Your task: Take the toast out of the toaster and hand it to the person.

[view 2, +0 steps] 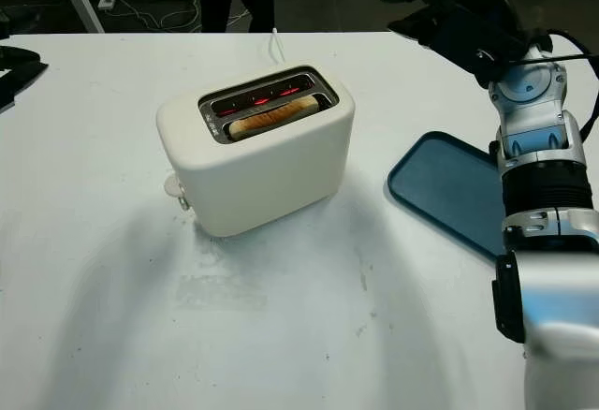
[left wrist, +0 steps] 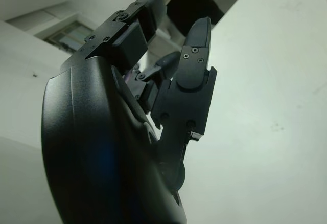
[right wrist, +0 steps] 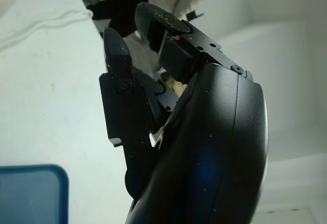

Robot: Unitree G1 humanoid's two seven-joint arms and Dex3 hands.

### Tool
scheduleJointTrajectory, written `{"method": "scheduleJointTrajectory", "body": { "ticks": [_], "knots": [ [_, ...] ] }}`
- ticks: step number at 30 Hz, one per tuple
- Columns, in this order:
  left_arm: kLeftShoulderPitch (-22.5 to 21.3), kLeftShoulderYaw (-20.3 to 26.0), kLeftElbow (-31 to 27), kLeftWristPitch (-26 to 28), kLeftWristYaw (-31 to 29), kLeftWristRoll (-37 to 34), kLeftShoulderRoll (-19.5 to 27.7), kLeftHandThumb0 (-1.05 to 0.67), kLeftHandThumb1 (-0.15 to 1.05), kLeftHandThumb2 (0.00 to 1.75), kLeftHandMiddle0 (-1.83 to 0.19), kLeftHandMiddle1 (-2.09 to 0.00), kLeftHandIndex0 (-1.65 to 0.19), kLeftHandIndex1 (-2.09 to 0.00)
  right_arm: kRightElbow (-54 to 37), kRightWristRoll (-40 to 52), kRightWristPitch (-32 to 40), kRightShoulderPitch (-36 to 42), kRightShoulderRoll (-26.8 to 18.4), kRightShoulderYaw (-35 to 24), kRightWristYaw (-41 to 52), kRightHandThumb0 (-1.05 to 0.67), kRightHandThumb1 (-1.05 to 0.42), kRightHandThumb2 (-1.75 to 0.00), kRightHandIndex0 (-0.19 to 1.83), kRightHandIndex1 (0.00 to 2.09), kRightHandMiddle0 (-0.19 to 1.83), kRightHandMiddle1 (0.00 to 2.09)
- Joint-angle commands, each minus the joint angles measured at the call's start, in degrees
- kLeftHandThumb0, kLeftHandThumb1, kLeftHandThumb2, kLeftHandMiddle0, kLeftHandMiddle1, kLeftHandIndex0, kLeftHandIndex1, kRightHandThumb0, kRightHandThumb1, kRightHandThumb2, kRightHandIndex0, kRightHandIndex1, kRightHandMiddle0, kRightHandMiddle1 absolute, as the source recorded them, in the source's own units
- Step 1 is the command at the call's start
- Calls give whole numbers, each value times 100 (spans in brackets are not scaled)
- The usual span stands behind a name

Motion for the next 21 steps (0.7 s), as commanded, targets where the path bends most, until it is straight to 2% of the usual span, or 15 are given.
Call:
{"method": "scheduleJointTrajectory", "body": {
  "ticks": [1,6,9,12,21],
  "knots": [
    [-57,-84,30,12,-12,62,70,-27,92,2,-66,-68,-81,-6,-15,-80,-45,86,-50,51,-49,-42,-92,-8,96,20,85,0],
    [-83,-238,90,-50,-18,38,-4,-25,92,5,-67,-68,-81,-5,-186,-186,138,189,-64,82,-45,-36,-92,-10,97,18,87,1],
    [-98,-360,170,-62,-6,58,-29,-32,92,7,-63,-65,-80,-5,-196,-162,90,280,-35,62,-38,-30,-92,-11,95,16,85,0],
    [-87,-442,149,-24,24,94,-47,-37,92,7,-62,-65,-80,-5,-204,-173,-23,354,-18,82,-55,-32,-92,-10,98,17,84,0],
    [-9,-383,-97,75,43,-21,-208,-29,92,11,-56,-66,-77,-3,-561,39,186,655,66,-7,61,-33,-92,-9,104,22,91,3]
  ]
}}
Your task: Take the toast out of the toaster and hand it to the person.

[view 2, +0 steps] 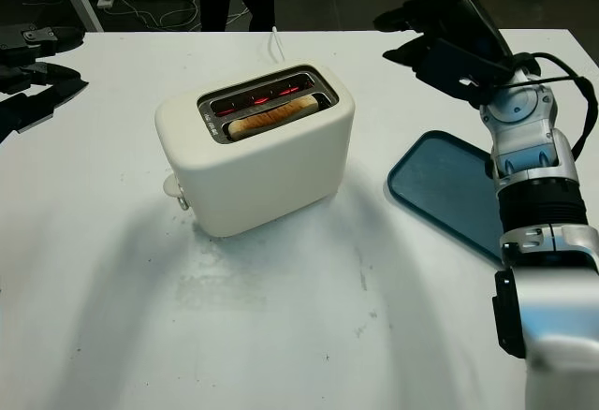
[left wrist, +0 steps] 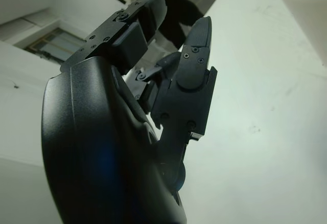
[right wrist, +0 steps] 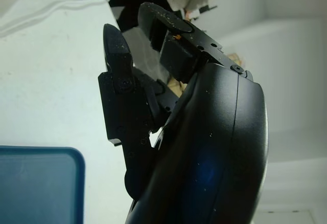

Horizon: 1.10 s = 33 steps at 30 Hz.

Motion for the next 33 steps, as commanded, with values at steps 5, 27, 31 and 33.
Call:
{"method": "scheduleJointTrajectory", "body": {
  "ticks": [5,27,31,33],
  "knots": [
    [109,74,-365,306,35,1,-64,-27,92,13,-55,-70,-77,-3,-342,172,199,206,38,-64,80,-32,-92,-8,104,23,93,3],
    [282,-60,-291,154,72,121,-218,-30,92,16,-55,-81,-78,-3,-709,-209,682,253,56,194,64,-37,-92,-10,99,22,87,1],
    [293,-63,-351,223,76,157,-201,-31,92,16,-52,-82,-77,-3,-705,-189,725,248,73,182,61,-37,-92,-10,99,21,87,1],
    [300,-67,-368,236,81,185,-197,-31,92,16,-52,-83,-77,-3,-771,-217,797,255,67,194,61,-37,-92,-10,98,21,86,0]
  ]
}}
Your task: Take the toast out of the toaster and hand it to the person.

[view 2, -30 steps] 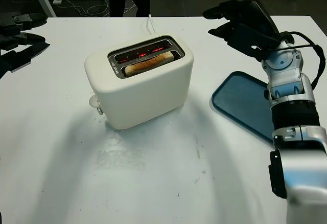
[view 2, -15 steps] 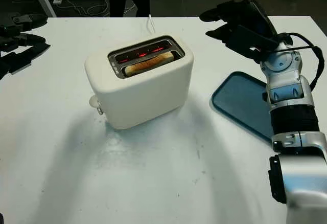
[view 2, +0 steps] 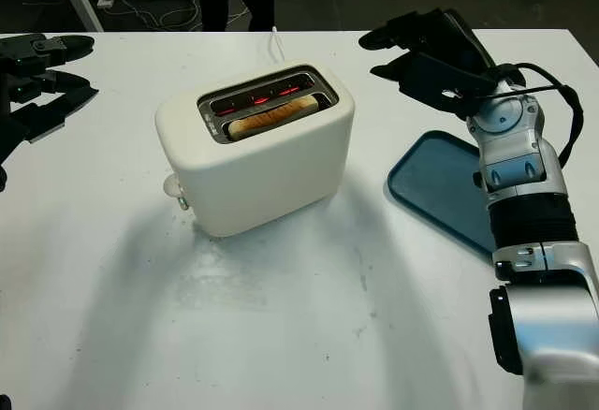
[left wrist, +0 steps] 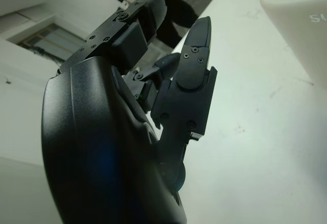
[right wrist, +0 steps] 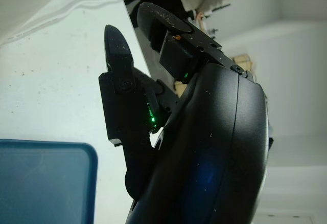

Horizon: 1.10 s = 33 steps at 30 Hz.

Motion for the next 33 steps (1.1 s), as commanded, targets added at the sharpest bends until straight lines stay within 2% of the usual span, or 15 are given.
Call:
{"method": "scheduleJointTrajectory", "body": {
  "ticks": [1,16,21,33],
  "knots": [
    [82,-14,-70,13,15,65,19,-31,92,16,-52,-83,-77,-3,-83,-55,68,15,-10,14,-47,-37,-92,-10,98,20,86,0],
    [73,21,-138,81,20,33,1,-31,92,15,-50,-86,-77,-3,46,-94,-82,-19,-26,32,-67,-41,-92,-10,101,20,88,1],
    [88,39,-75,-53,41,26,-3,-33,92,15,-51,-88,-78,-4,83,-5,-102,-34,2,-5,-9,-39,-92,-10,101,19,87,1],
    [71,44,-138,174,3,17,16,-33,92,14,-50,-88,-77,-3,118,-4,-211,-33,-18,-13,-33,-38,-92,-9,103,19,88,0]
  ]
}}
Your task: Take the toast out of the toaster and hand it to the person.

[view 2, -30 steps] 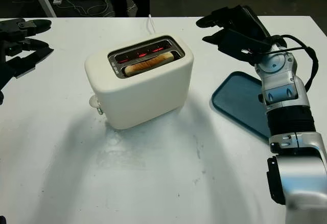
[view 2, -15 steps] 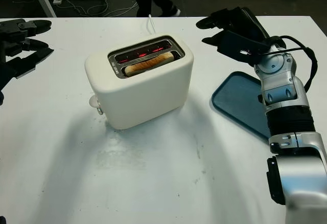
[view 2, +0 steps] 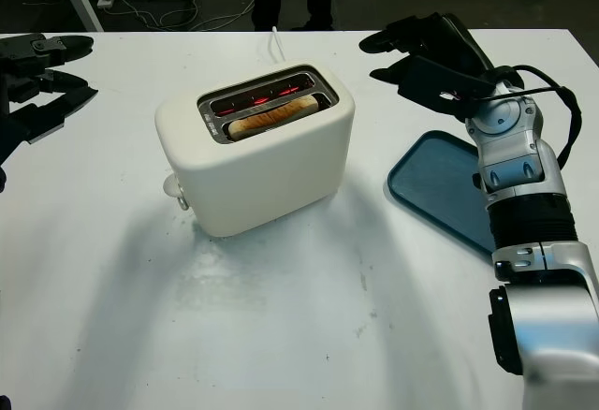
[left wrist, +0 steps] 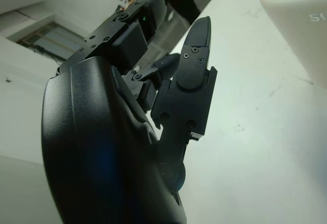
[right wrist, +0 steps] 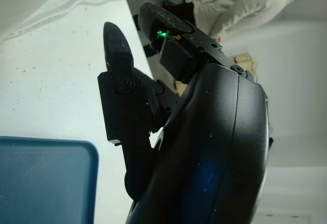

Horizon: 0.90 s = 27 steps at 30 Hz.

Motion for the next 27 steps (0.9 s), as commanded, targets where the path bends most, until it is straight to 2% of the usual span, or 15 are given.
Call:
{"method": "scheduleJointTrajectory", "body": {
  "ticks": [1,8,12,27],
  "knots": [
    [61,37,-44,42,-2,18,22,-32,92,14,-50,-88,-77,-3,58,74,-153,-33,-11,-54,-21,-37,-92,-8,103,19,88,1],
    [45,57,-51,93,-28,-39,7,-33,92,15,-50,-88,-77,-3,29,48,-117,-38,-16,-38,-20,-36,-92,-8,102,18,88,0],
    [2,15,-200,392,-38,-26,30,-38,92,14,-46,-89,-76,-3,-34,74,-41,-40,2,-55,-3,-34,-92,-7,103,17,88,0],
    [77,70,-43,114,3,-23,42,-41,92,13,-46,-86,-76,-3,-78,103,-49,-35,-14,-82,15,-27,-92,-6,105,19,91,1]
  ]
}}
